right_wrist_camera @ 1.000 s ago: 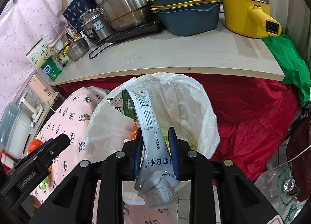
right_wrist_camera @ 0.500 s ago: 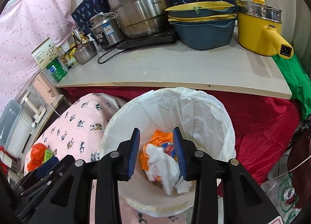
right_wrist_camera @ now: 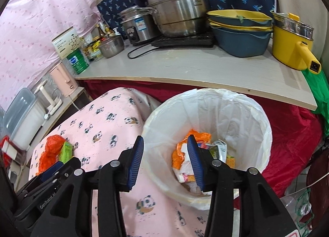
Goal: Collect trash
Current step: 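Move both open grippers back over the remaining trash on the table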
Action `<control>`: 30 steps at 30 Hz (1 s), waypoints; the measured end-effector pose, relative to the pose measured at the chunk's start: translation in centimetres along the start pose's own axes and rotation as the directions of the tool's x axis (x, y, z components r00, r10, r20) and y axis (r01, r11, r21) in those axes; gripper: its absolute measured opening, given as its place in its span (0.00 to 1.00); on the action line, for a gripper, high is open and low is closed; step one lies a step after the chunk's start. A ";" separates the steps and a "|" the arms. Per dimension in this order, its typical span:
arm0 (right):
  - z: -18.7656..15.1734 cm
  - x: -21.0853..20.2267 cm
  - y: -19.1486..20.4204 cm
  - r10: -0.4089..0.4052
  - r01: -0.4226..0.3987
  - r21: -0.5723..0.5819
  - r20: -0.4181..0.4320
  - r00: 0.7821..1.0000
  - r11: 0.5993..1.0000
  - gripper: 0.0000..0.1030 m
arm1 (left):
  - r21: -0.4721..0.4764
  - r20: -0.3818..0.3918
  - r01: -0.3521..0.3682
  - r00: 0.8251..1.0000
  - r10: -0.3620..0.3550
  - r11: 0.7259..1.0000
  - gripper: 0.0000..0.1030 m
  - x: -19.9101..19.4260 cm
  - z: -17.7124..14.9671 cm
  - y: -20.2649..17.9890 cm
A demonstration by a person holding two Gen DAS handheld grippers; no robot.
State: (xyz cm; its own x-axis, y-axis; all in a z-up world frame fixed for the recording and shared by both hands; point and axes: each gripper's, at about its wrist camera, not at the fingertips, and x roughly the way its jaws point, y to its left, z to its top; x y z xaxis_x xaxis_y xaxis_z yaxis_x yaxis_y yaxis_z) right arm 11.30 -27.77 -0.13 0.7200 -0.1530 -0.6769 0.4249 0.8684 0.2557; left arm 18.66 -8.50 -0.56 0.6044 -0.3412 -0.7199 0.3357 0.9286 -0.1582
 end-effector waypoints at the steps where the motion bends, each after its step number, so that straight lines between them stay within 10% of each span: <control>1: -0.2 -0.1 0.7 0.007 -0.007 -0.012 -0.003 1.000 1.000 0.42 | -0.009 0.001 -0.010 1.000 0.010 1.000 0.55 -0.3 -0.1 0.7; 30: -7.8 1.7 20.1 0.160 -0.205 -0.305 -0.166 0.973 0.930 0.55 | -0.274 0.005 -0.214 0.974 0.224 0.938 0.62 -6.3 -4.2 20.0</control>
State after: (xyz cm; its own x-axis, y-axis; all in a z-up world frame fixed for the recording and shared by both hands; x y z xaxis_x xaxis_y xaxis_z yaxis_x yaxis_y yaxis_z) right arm 16.81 -6.88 -1.52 0.6776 0.0681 -0.7322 0.0803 0.9829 0.1658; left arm 18.53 12.88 -2.04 0.6683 -0.1249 -0.7333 -0.0126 0.9838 -0.1790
